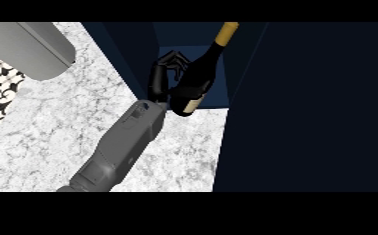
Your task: Pick up the wine, place it into the cabinet and close the cabinet
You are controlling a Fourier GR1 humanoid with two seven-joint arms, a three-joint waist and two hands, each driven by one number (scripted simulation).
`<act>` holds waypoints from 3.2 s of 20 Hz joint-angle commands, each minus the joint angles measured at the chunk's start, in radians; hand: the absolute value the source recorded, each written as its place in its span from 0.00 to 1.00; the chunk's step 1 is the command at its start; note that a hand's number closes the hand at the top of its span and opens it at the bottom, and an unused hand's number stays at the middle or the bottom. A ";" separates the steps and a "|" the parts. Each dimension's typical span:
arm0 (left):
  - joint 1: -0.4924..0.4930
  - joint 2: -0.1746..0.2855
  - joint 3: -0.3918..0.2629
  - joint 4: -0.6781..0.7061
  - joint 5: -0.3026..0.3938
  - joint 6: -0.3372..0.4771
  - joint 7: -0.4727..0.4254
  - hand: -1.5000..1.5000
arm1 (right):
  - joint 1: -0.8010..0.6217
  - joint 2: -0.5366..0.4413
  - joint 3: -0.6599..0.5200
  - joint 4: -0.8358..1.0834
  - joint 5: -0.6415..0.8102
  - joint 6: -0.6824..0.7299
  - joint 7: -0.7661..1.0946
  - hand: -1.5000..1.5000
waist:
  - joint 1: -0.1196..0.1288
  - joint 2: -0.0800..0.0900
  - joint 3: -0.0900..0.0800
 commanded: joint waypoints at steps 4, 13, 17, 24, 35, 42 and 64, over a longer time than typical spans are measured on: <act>-0.065 -0.002 0.093 0.132 0.104 -0.070 -0.083 1.00 | -0.034 0.001 0.000 -0.083 -0.055 -0.034 0.081 0.00 | -0.015 0.003 -0.001; -0.223 0.002 0.196 0.310 0.105 -0.109 -0.090 1.00 | -0.004 0.010 -0.014 -0.062 -0.063 -0.011 0.035 0.00 | -0.017 0.009 0.000; -0.210 -0.001 0.171 0.345 0.085 -0.083 -0.125 1.00 | 0.004 0.024 0.030 -0.107 -0.058 -0.021 0.055 0.00 | -0.032 0.009 0.000; -0.308 -0.001 0.165 0.452 0.036 0.058 -0.062 1.00 | -0.047 -0.002 -0.016 -0.023 -0.084 0.013 0.018 0.00 | -0.046 0.018 0.000; -0.302 0.046 0.178 0.514 0.026 0.046 -0.022 1.00 | -0.090 0.028 0.027 -0.031 -0.037 -0.021 0.029 0.00 | -0.059 0.027 -0.002; -0.242 0.026 0.275 0.450 0.117 -0.112 -0.052 1.00 | -0.061 0.044 0.014 -0.027 -0.047 -0.010 -0.001 0.00 | -0.061 0.032 -0.002; -0.073 -0.002 0.273 0.437 0.213 -0.269 -0.086 1.00 | -0.057 0.082 0.080 -0.006 -0.053 0.012 -0.019 0.00 | -0.134 0.026 -0.004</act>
